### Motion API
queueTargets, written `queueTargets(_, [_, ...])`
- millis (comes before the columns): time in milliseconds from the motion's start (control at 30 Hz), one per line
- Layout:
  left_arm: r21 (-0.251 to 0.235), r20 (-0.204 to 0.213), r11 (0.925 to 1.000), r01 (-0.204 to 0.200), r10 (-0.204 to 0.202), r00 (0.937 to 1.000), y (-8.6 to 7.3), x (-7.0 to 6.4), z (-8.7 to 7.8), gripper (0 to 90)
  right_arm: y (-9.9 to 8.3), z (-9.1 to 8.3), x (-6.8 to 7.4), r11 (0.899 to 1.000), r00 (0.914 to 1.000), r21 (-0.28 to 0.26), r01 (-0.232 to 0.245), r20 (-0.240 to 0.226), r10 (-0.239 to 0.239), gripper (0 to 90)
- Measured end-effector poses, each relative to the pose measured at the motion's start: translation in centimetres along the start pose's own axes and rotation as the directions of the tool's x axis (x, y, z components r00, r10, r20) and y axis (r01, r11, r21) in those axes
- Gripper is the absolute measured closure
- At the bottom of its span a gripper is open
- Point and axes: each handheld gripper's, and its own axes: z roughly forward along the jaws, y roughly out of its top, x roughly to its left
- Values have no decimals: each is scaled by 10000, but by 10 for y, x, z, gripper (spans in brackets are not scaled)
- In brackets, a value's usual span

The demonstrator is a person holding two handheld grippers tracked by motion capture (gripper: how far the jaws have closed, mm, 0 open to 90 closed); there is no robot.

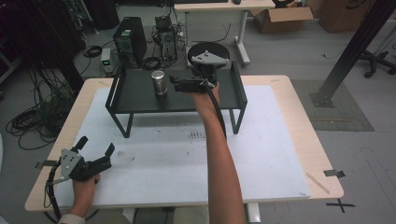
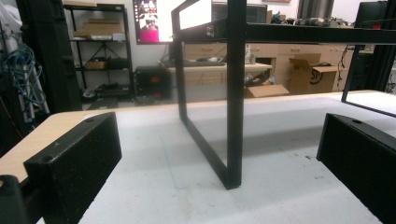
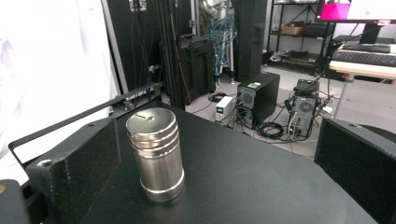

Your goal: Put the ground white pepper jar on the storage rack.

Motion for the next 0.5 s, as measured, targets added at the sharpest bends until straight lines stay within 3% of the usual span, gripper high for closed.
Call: queueTargets(500, [16, -3, 10000, -3, 3, 10000, 0, 0, 0, 2, -10, -34, -1, 9985, 9983, -515, 193, 563, -164, 0])
